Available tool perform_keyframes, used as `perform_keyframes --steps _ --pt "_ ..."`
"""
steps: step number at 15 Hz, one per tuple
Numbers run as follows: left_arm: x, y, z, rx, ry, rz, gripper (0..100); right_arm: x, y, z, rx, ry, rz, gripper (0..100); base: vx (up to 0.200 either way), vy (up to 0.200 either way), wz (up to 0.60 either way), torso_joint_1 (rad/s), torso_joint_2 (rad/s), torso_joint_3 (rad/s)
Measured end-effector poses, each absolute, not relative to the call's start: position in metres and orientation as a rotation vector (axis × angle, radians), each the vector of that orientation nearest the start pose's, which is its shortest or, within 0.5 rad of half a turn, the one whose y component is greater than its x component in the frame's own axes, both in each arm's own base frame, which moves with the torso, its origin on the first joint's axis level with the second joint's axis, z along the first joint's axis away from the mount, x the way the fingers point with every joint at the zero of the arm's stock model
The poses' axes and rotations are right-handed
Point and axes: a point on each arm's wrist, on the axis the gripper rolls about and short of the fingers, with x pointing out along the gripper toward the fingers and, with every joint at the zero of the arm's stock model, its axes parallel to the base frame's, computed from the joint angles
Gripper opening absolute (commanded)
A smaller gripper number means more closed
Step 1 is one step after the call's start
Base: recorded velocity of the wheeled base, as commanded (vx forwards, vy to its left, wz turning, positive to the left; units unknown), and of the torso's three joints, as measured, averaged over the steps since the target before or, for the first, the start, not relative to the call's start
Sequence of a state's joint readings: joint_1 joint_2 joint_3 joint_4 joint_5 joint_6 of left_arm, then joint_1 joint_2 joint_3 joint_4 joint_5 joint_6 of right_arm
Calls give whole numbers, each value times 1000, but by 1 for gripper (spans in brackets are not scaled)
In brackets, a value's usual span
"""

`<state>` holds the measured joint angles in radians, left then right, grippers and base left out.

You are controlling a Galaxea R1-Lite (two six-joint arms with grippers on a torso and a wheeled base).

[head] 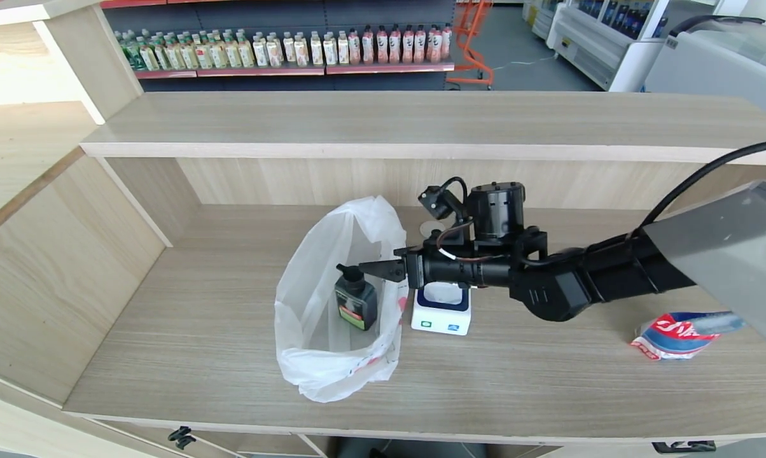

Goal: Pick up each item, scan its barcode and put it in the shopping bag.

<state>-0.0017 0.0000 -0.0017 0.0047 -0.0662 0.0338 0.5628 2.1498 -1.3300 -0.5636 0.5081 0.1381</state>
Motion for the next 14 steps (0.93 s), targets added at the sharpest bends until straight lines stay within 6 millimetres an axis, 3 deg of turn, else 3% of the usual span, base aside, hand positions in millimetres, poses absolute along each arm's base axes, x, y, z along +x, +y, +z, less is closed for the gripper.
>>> perform_keyframes --steps 4,9,11,14 --pt "-23 -1 75 33 2 -68 100 339 189 186 279 384 942 100 0 0 0 0 0 0" --pt "-23 -1 75 33 2 -68 100 250 112 241 325 453 831 100 0 0 0 0 0 0" --pt "-23 -1 75 34 2 -68 100 224 71 247 189 441 652 100 0 0 0 0 0 0" --pt "-23 -1 75 34 2 -68 100 208 29 251 91 418 268 100 0 0 0 0 0 0"
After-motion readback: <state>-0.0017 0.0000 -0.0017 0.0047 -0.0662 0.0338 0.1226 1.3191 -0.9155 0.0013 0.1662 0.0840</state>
